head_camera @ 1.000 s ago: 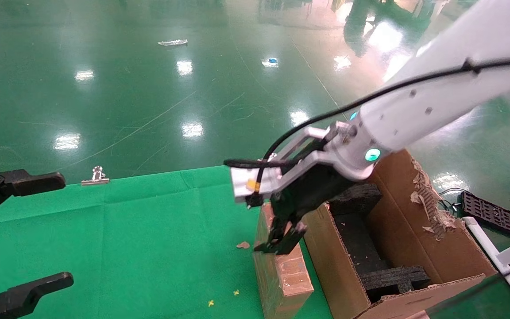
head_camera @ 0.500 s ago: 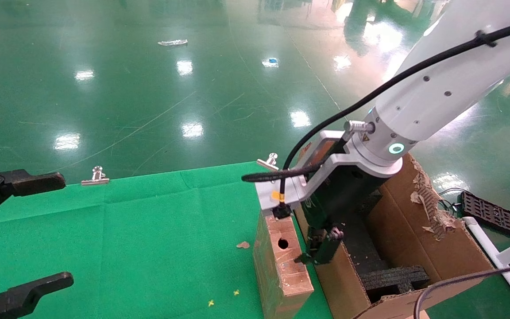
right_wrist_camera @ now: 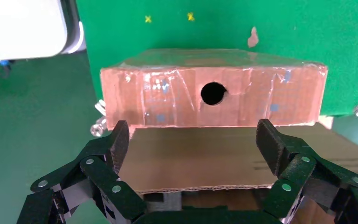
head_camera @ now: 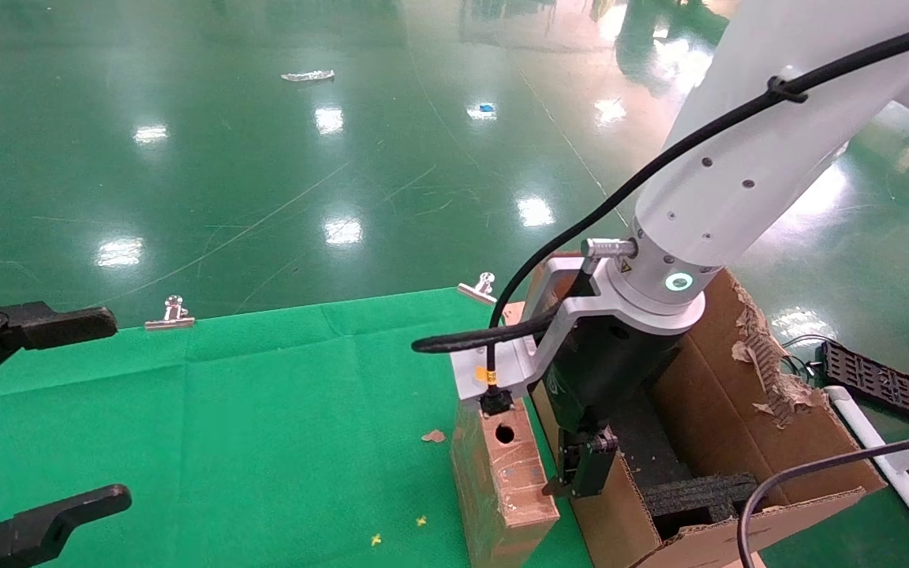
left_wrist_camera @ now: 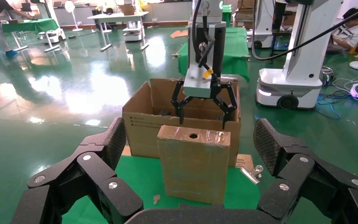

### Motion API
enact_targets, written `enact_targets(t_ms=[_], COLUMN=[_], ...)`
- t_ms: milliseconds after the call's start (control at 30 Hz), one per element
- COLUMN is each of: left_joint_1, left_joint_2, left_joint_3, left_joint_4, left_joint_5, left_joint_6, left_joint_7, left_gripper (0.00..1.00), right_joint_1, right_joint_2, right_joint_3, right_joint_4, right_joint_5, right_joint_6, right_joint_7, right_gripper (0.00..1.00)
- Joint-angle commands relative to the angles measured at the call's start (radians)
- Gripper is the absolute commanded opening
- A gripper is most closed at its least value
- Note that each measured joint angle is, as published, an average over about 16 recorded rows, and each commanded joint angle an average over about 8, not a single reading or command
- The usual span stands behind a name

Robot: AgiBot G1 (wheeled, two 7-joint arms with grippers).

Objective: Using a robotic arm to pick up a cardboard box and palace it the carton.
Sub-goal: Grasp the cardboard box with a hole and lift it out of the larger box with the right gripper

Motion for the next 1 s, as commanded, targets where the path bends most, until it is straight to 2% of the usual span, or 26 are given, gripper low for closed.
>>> enact_targets(t_ms=[33,233,333,467,600,1000], left_joint_1=[0.000,0.000,0.000,0.000,0.000,0.000], left_joint_2=[0.000,0.000,0.000,0.000,-0.001,-0.001], left_joint_3=[0.000,0.001,0.001,0.001,0.001,0.002], left_joint_4=[0.000,0.000,0.000,0.000,0.000,0.000], left_joint_5=[0.000,0.000,-0.001,-0.001,-0.001,-0.001], left_joint_6=[0.000,0.000,0.000,0.000,-0.001,-0.001], left_joint_7=[0.000,0.000,0.000,0.001,0.001,0.001], left_gripper=[1.00,1.00,1.00,1.00,1.00,1.00], right_joint_1=[0.010,0.007,-0.015,-0.049,-0.070,-0.109], right_joint_2=[-0.002,0.026,0.034,0.036,0.024,-0.006], right_joint_3=[-0.016,-0.028,-0.024,-0.021,-0.031,-0.056], right_joint_4=[0.000,-0.046,-0.100,-0.183,-0.238,-0.265], right_joint_5=[0.004,0.041,0.103,0.167,0.179,0.161], right_joint_6=[0.011,0.053,0.053,0.050,0.045,0.062], right_joint_7=[0.018,0.341,0.434,0.487,0.518,0.574], right_gripper=[1.00,1.00,1.00,1.00,1.00,1.00])
